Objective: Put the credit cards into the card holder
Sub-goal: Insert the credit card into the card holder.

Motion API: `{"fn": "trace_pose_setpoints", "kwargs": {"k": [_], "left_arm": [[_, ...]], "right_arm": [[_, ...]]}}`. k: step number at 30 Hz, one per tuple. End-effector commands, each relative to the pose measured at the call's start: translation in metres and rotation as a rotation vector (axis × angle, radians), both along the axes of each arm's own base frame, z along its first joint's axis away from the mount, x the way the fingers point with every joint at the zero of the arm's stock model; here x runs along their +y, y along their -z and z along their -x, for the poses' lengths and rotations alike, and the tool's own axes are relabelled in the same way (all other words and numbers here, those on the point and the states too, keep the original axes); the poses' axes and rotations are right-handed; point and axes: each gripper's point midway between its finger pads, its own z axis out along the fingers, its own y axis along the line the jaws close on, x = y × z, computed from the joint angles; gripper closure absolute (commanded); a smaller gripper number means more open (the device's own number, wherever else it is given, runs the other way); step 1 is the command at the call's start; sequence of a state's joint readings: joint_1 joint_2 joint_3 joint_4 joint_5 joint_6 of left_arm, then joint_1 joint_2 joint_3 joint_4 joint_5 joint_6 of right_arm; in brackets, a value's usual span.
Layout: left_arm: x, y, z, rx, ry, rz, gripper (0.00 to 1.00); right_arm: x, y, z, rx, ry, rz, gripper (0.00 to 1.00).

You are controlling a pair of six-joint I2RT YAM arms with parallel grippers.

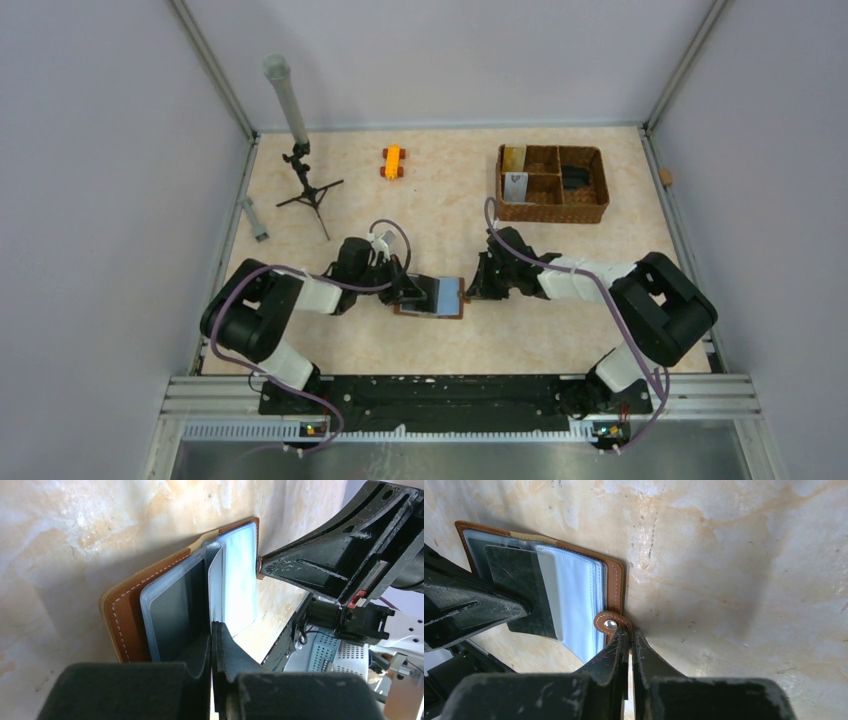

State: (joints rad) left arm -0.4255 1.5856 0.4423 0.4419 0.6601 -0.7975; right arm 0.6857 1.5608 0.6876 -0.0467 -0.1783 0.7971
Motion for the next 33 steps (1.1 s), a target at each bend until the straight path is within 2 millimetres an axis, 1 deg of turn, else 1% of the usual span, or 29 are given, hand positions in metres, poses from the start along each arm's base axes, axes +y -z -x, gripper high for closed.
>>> {"fn": "trace_pose_setpoints", "kwargs": {"k": [1, 7, 8, 12, 13, 16, 20, 22, 26, 29, 33], "left_arm": [[0.005, 0.011, 0.002, 0.015, -0.081, -0.029, 1.0], [0.002, 0.011, 0.005, 0.022, -0.086, -0.023, 1.0], [0.001, 0.011, 0.006, 0.022, -0.083, -0.023, 0.98], [0.007, 0.013, 0.005, 0.015, -0.08, -0.091, 0.78], [0.01, 0.011, 0.002, 0.0, -0.081, -0.117, 0.73], [0.017, 0.003, -0.006, -0.041, -0.085, -0.188, 0.61], [0.026, -0.002, -0.007, -0.062, -0.081, -0.256, 0.5], [0.029, -0.002, -0.006, -0.059, -0.08, -0.272, 0.47], [0.028, -0.004, -0.002, -0.052, -0.071, -0.261, 0.46], [0.02, -0.005, 0.0, -0.043, -0.06, -0.218, 0.49], [0.009, -0.002, 0.002, -0.029, -0.041, -0.199, 0.52]], "right_arm": [[-0.004, 0.019, 0.015, 0.047, -0.017, 0.079, 1.0], [-0.004, 0.019, 0.015, 0.046, -0.02, 0.083, 1.0], [-0.004, 0.019, 0.015, 0.045, -0.019, 0.082, 1.0], [-0.004, 0.018, 0.014, 0.04, -0.017, 0.086, 1.0], [-0.004, 0.017, 0.014, 0.037, -0.018, 0.087, 1.0], [-0.005, 0.017, 0.013, 0.032, -0.016, 0.092, 1.0], [-0.006, 0.018, 0.013, 0.032, -0.016, 0.095, 1.0], [-0.006, 0.018, 0.014, 0.031, -0.016, 0.094, 1.0], [-0.006, 0.018, 0.014, 0.031, -0.015, 0.094, 1.0], [-0.006, 0.018, 0.013, 0.031, -0.015, 0.094, 1.0], [-0.006, 0.018, 0.013, 0.029, -0.015, 0.095, 1.0]]}}
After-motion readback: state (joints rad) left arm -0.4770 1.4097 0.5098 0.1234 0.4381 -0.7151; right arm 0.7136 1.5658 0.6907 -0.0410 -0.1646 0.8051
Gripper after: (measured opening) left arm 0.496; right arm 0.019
